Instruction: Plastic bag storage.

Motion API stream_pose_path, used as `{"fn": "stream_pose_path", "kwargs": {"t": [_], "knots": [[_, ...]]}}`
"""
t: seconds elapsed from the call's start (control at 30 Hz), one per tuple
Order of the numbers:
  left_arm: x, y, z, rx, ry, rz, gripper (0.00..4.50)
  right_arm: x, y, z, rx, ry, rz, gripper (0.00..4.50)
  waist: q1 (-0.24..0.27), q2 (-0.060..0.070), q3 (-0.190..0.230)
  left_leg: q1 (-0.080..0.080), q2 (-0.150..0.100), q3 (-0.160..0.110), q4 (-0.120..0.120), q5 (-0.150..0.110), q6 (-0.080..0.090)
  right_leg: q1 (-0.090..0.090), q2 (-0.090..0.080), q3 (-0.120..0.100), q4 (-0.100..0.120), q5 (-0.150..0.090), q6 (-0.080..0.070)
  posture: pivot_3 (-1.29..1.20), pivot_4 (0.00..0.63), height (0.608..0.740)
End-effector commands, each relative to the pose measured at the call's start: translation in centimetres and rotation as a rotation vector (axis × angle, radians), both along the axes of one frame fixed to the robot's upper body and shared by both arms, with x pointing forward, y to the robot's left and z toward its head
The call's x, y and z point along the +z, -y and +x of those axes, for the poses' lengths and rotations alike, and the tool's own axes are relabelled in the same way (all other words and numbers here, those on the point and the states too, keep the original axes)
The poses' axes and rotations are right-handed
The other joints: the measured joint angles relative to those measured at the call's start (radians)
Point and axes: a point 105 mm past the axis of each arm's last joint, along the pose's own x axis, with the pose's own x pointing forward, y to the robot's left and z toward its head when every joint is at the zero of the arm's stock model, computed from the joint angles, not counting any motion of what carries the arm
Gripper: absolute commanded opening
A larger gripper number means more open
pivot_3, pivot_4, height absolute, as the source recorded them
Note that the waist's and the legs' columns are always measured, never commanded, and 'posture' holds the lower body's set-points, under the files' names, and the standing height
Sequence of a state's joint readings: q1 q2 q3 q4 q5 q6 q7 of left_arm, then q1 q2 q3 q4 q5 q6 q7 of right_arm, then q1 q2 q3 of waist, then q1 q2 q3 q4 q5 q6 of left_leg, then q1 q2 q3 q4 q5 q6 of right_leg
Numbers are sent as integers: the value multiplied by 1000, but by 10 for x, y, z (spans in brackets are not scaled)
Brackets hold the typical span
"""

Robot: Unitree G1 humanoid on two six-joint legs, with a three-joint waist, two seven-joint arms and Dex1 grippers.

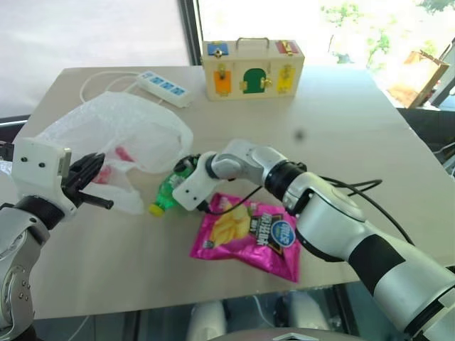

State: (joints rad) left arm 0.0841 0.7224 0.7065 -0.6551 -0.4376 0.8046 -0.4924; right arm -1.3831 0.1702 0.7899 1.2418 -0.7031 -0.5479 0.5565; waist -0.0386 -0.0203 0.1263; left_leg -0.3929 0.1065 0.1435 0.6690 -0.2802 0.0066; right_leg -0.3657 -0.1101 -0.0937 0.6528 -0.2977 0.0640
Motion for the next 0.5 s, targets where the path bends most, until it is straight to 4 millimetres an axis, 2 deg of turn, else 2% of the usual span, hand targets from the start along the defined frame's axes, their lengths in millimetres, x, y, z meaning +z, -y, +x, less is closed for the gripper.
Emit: {"fn": "stream_pose_path", "kwargs": {"t": [0.03, 0.17, 0.27, 0.33, 0.4, 0.5], "knots": [[11, 0, -4, 8, 42, 21, 0, -10, -23, -22, 47, -22, 1, 2643, -2, 0, 0, 0, 0, 0, 0, 0, 0, 0, 0, 0, 1, 0, 0, 0, 150, 740], [10, 3, 0, -10, 36, 19, 0, 9, -24, -20, 42, -77, 100, 2643, -1, 0, 0, -1, 0, 0, 0, 0, 0, -2, 0, 0, 4, 0, 0, 0, 150, 740], [10, 9, 7, -37, 39, 8, 0, 33, -11, -12, 27, -186, 188, 2643, 0, -1, 0, -4, 1, 0, 0, 0, 0, -3, 1, 0, 4, 0, 0, 0, 150, 740], [9, 10, 10, -46, 39, 3, 0, 40, -3, -9, 20, -250, 210, 2643, -2, -2, 0, -5, 1, 0, 0, 0, 0, -5, 1, 0, 3, 0, 0, 0, 150, 740], [8, 14, 13, -66, 37, -4, 0, 50, 7, -6, 21, -305, 240, 2643, -3, -3, 0, -6, 1, 1, -2, 0, 0, -6, 1, 0, 2, 0, 0, 0, 150, 740], [7, 23, 24, -111, 39, -25, 0, 62, 44, 3, 1, -422, 255, 2643, 8, -3, 0, -7, 1, 1, -3, 0, 0, -7, 1, 0, 2, 0, 0, 0, 150, 740]]}}
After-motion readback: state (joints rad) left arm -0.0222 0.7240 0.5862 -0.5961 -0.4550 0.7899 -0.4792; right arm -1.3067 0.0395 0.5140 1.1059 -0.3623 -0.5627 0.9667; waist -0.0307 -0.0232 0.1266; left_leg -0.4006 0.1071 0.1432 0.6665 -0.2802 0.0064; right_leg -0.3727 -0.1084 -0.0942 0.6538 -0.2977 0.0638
